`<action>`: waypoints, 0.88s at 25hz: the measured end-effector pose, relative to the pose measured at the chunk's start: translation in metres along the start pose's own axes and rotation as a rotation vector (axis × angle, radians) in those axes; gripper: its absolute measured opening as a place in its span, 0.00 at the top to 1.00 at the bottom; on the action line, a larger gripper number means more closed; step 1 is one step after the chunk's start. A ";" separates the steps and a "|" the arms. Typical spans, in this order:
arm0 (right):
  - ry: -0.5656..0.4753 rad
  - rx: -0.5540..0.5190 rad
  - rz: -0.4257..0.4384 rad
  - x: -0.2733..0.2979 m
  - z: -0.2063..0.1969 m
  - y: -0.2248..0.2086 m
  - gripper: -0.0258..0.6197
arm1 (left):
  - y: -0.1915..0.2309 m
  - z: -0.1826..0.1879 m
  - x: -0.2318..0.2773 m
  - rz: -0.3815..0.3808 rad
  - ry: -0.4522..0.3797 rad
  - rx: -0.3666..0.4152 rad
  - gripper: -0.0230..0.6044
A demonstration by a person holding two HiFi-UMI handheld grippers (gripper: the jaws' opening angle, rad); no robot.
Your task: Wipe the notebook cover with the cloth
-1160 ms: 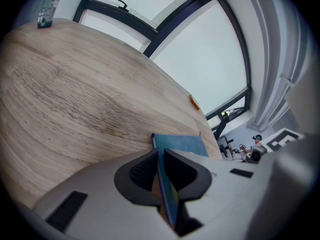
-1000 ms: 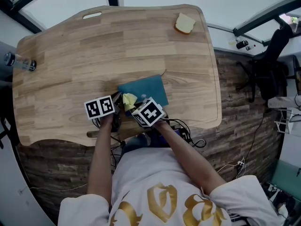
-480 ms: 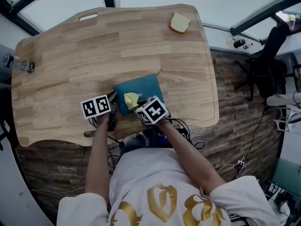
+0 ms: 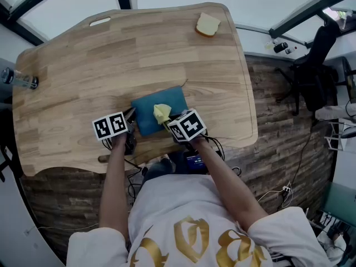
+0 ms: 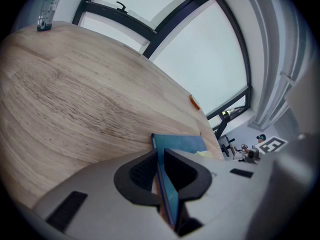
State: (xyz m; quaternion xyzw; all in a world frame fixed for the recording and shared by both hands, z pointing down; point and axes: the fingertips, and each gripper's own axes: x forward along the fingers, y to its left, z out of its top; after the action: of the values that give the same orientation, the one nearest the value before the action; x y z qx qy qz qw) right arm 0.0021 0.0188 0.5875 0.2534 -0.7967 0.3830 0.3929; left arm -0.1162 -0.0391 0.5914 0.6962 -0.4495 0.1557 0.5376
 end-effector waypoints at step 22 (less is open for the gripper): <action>-0.076 0.145 -0.131 -0.036 -0.009 -0.057 0.90 | 0.000 0.000 0.001 -0.001 0.001 -0.001 0.88</action>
State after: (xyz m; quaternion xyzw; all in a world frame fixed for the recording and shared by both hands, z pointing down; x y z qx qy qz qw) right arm 0.0662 -0.0037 0.5852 0.3468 -0.7632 0.4031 0.3670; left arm -0.1158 -0.0393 0.5917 0.6959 -0.4490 0.1557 0.5384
